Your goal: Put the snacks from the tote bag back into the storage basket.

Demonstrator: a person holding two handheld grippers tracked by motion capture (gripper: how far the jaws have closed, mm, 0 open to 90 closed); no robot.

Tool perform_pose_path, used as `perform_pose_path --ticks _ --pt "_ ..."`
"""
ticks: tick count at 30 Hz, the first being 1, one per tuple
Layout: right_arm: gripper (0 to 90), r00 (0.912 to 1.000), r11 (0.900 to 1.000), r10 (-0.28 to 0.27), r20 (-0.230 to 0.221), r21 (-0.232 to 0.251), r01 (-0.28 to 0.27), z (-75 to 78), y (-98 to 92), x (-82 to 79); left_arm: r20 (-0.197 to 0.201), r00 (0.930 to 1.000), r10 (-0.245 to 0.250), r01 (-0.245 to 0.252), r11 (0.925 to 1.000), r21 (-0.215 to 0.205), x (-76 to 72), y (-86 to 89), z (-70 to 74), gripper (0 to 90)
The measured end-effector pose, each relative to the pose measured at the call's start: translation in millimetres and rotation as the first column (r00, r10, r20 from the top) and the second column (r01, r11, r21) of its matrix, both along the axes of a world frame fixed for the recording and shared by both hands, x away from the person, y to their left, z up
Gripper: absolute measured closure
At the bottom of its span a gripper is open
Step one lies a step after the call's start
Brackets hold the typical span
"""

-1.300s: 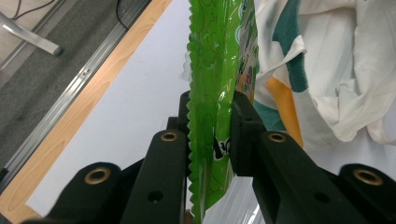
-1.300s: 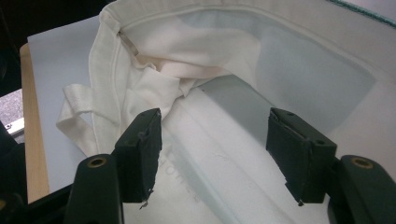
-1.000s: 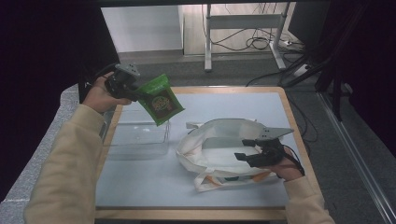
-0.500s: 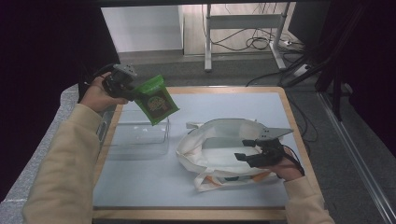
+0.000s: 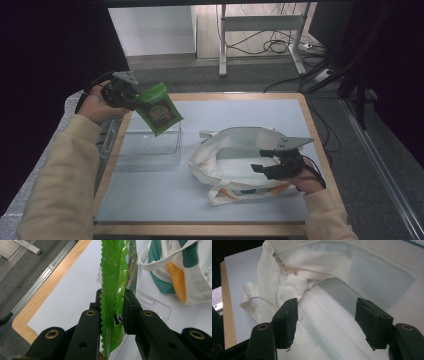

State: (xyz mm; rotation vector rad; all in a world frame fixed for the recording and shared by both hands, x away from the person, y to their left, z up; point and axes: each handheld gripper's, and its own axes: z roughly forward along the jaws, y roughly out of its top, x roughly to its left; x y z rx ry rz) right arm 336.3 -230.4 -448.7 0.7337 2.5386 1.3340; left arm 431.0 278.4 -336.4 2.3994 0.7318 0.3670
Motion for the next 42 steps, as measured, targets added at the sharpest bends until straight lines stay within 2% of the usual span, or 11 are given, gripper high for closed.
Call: perform_pose_path --ticks 5,12,25,29,34,37,39,42 --pt "34.9 1.0000 1.000 0.001 -0.002 -0.003 -0.001 -0.3 0.3 0.0 -0.007 0.9999 0.012 -0.012 0.9998 0.015 0.3 6.2 -3.6 78.2" --pt "34.8 1.0000 1.000 0.004 -0.004 -0.007 -0.004 -1.5 1.4 0.3 -0.019 0.9995 0.024 -0.023 0.9996 0.014 2.6 13.3 -11.0 78.3" --pt "34.6 1.0000 1.000 0.003 -0.005 -0.013 -0.003 -2.1 1.6 0.4 -0.066 0.9978 0.010 -0.006 0.9985 0.054 11.0 21.3 -33.4 78.2" --pt "34.5 0.9999 1.000 0.007 -0.007 -0.015 -0.008 -2.3 3.2 0.0 -0.094 0.9954 -0.014 0.023 0.9951 0.096 15.1 15.9 -44.9 78.1" --pt "34.3 0.9999 1.000 0.007 -0.008 -0.021 -0.007 -3.1 4.0 0.1 -0.130 0.9896 -0.061 0.078 0.9885 0.129 22.5 -1.0 -61.6 78.0" --pt "34.3 0.9999 1.000 0.006 -0.010 -0.020 -0.006 -3.5 3.4 0.3 -0.144 0.9868 -0.073 0.095 0.9838 0.152 27.3 -10.1 -70.2 77.8" --pt "34.4 0.9999 1.000 0.005 -0.011 -0.019 -0.005 -3.6 3.0 0.5 -0.144 0.9867 -0.075 0.098 0.9814 0.165 30.2 -15.1 -74.9 77.7" --pt "34.3 0.9999 1.000 0.004 -0.011 -0.020 -0.004 -3.9 2.6 0.7 -0.125 0.9898 -0.068 0.088 0.9830 0.161 33.6 -18.0 -75.8 77.3"
